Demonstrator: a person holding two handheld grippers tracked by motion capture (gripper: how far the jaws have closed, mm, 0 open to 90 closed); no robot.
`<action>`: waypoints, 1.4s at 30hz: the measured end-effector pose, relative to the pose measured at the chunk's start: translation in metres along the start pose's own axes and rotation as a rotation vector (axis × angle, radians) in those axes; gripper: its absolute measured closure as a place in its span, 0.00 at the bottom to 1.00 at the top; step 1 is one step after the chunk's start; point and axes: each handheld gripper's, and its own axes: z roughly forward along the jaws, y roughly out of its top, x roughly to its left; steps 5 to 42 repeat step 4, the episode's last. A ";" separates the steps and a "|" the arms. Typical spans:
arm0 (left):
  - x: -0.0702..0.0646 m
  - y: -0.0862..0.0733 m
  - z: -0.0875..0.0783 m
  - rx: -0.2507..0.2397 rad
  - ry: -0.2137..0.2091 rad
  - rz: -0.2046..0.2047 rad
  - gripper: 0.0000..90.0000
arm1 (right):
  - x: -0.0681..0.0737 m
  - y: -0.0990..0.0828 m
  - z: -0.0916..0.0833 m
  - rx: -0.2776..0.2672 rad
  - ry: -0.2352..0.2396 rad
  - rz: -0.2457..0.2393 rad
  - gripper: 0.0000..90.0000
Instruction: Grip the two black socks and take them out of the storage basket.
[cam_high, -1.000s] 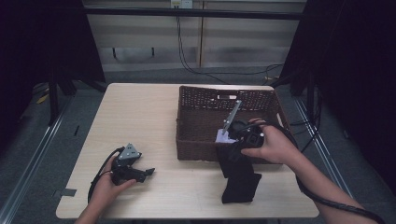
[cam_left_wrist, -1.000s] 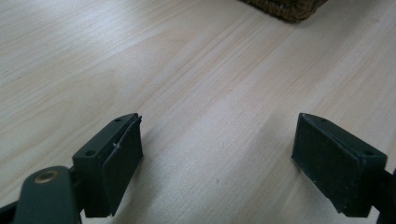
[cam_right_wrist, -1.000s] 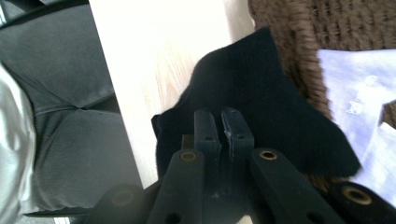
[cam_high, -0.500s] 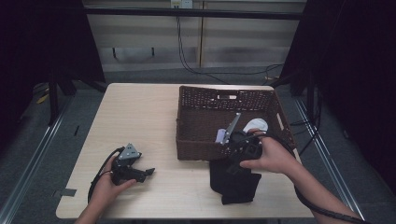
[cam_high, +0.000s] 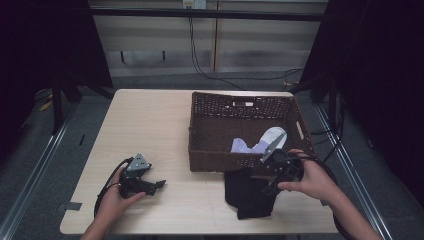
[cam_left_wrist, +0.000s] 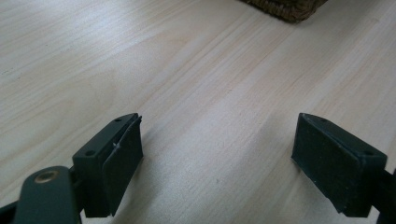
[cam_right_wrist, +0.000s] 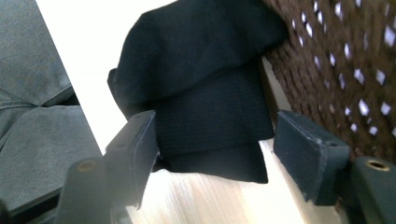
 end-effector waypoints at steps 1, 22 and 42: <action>0.000 0.000 0.000 0.000 0.000 0.000 0.17 | -0.001 -0.003 0.001 -0.010 -0.004 0.014 0.31; 0.000 0.000 0.000 0.000 0.000 0.000 0.17 | -0.003 -0.011 0.002 -0.033 -0.015 0.022 0.30; 0.000 0.000 0.000 0.000 0.000 0.000 0.17 | -0.003 -0.011 0.002 -0.033 -0.015 0.022 0.30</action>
